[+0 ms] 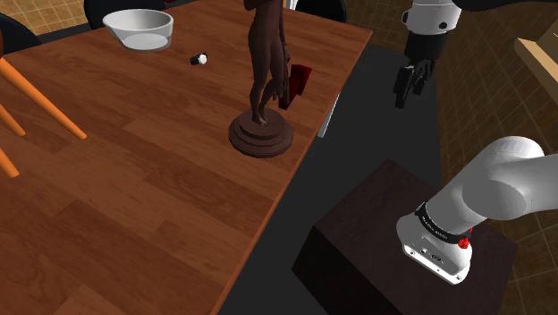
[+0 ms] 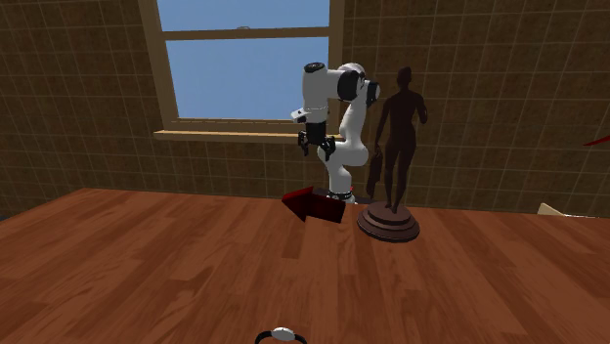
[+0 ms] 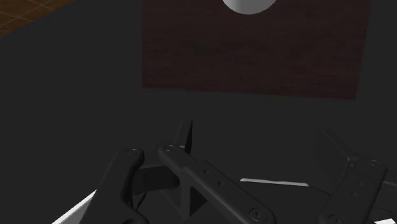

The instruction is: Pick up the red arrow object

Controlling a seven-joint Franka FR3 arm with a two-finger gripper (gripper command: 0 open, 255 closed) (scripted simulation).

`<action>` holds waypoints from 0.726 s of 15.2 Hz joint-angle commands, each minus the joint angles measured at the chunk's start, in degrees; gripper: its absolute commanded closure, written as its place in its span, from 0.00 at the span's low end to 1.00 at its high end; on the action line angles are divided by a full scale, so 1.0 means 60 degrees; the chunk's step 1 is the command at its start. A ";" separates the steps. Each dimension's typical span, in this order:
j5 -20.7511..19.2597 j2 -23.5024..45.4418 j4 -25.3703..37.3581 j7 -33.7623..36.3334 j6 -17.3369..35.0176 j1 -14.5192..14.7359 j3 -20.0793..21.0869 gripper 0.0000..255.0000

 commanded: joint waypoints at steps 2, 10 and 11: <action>0.0202 0.0188 0.0097 0.0485 0.0181 -0.0033 0.0212 0.00; 0.1200 0.2106 0.1382 0.4231 0.1654 -0.0493 0.1780 0.00; 0.1238 0.2386 0.1604 0.4693 0.1823 -0.0568 0.1954 0.00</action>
